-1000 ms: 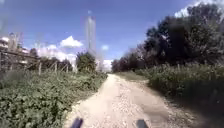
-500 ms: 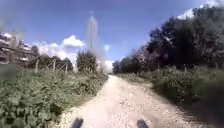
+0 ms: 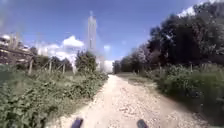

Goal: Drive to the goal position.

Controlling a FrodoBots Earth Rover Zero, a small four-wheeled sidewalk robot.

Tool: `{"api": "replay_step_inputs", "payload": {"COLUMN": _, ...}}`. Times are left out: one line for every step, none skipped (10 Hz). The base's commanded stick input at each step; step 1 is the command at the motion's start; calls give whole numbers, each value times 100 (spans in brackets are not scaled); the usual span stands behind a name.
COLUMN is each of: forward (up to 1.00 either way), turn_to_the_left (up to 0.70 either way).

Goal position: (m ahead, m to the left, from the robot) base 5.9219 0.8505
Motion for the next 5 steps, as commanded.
{"api": "replay_step_inputs", "payload": {"forward": 70, "turn_to_the_left": -24}}
{"api": "replay_step_inputs", "payload": {"forward": 70, "turn_to_the_left": -21}}
{"api": "replay_step_inputs", "payload": {"forward": 70, "turn_to_the_left": 0}}
{"api": "replay_step_inputs", "payload": {"forward": 70, "turn_to_the_left": 0}}
{"api": "replay_step_inputs", "payload": {"forward": 70, "turn_to_the_left": 0}}
